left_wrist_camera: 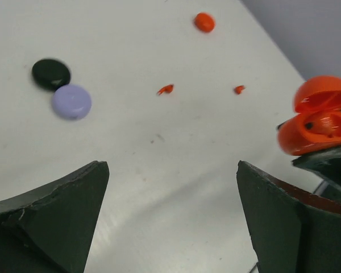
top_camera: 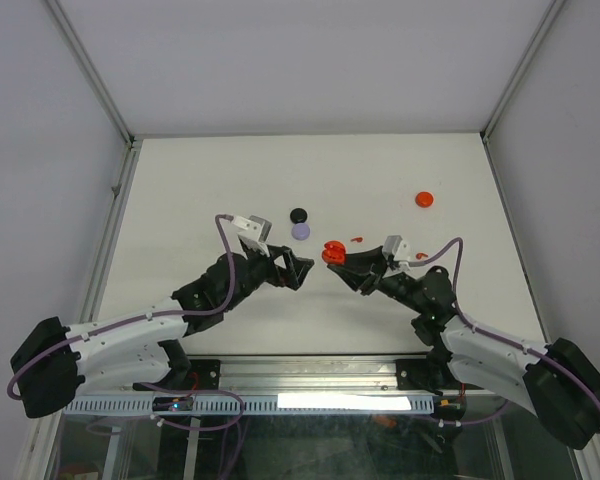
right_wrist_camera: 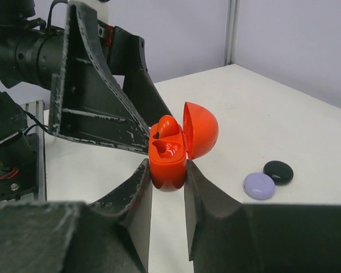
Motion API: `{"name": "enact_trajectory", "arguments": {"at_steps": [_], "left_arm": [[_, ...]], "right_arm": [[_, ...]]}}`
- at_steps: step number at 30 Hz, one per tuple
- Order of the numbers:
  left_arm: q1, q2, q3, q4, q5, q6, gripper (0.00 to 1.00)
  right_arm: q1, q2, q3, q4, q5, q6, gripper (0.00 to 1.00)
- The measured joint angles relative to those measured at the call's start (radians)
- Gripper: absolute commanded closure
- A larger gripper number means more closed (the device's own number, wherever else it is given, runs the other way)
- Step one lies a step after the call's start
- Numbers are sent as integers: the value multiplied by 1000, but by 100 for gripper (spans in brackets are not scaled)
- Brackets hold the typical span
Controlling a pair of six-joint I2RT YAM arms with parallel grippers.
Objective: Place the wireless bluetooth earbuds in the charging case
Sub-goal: Place the earbud in the charging case, then adjust the earbud at the center of the board.
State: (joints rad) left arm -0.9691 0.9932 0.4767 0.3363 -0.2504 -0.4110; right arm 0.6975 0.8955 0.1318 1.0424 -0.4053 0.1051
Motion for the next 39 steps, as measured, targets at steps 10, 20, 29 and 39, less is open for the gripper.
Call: {"name": "enact_trajectory", "arguments": {"at_steps": [10,20,29,39], "left_arm": [[114,27,41,-435,-173,-197,4],[388,-50,41,-741,-196,-359,9],[547,83,48,-874,-187,-383,10],[560,315,152,-909,-138,-385,11]], "right_arm": [[0,75,0,0,17,0,100],[0,108,0,1,23,2,100],[0,114,0,0,23,2,100],[0,114,0,0,23,2,100]]}}
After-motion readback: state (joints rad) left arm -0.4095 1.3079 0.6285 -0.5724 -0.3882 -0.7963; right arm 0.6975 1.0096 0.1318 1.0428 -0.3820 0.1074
